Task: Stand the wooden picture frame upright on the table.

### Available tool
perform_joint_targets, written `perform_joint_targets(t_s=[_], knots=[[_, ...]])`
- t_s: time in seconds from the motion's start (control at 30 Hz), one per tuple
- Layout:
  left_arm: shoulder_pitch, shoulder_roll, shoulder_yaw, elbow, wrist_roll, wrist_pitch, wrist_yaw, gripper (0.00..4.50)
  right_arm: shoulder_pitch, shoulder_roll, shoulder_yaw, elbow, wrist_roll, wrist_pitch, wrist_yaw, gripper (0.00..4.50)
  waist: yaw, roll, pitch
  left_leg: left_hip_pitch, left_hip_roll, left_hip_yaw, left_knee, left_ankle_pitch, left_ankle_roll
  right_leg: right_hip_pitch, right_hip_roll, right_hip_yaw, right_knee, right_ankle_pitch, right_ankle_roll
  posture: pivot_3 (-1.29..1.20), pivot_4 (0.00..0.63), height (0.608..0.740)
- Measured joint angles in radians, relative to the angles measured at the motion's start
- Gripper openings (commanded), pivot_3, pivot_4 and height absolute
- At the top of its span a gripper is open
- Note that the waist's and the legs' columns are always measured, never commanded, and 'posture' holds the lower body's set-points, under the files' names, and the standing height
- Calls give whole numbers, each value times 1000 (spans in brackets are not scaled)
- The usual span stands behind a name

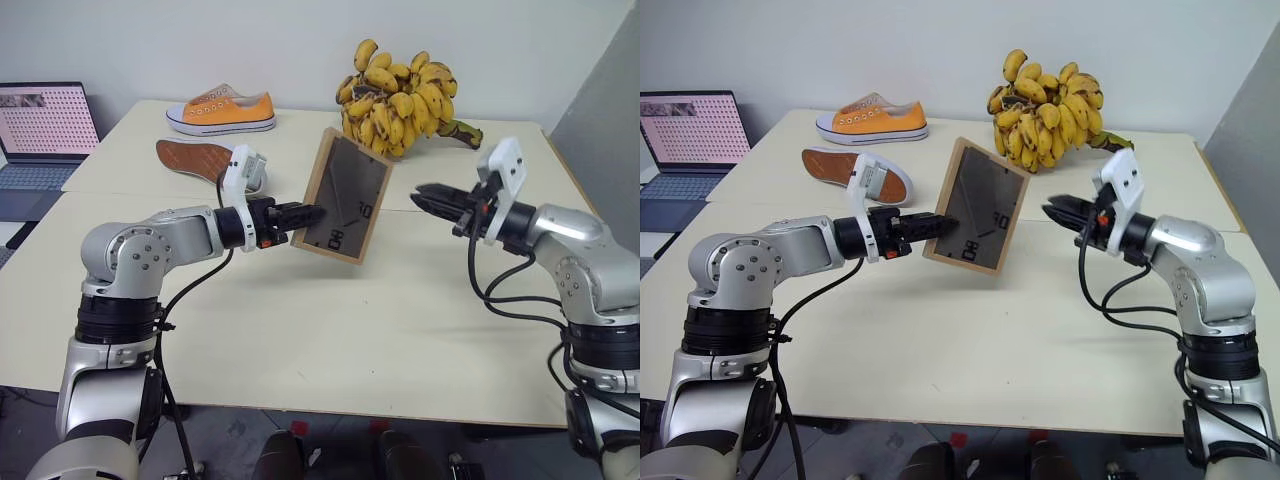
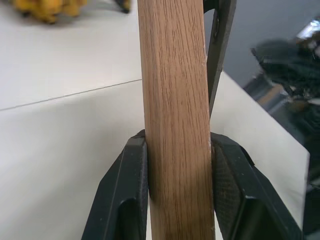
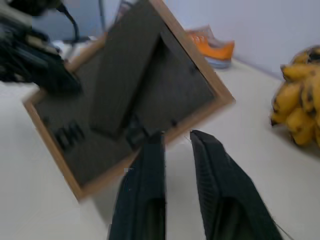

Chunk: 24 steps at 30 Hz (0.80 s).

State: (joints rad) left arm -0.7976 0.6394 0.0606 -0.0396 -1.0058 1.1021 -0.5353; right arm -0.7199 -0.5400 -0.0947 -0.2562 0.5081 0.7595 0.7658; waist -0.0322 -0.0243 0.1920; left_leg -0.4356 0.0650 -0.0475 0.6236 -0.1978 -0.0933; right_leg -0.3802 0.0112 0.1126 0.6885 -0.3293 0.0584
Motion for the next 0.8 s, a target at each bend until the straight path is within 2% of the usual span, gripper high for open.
perform_joint_targets(t_s=[0.07,0.23,0.8], knots=[[-8,-6,0,-16,0,1,-24,1300,-15,23,1,-44,26,35,-33,2079,0,0,0,0,0,0,0,-2,3,0,0,0,0,0,0,0,150,740],[-33,-25,0,-24,1,9,-35,1300,-39,79,9,-53,60,74,-90,2079,0,0,0,0,0,0,3,-2,3,0,0,-1,3,0,0,0,150,740],[-62,-57,0,32,118,-3,-90,1300,-46,122,29,-56,66,100,-179,2079,0,0,0,0,0,-1,3,-2,4,0,0,-1,4,0,0,0,150,740]])
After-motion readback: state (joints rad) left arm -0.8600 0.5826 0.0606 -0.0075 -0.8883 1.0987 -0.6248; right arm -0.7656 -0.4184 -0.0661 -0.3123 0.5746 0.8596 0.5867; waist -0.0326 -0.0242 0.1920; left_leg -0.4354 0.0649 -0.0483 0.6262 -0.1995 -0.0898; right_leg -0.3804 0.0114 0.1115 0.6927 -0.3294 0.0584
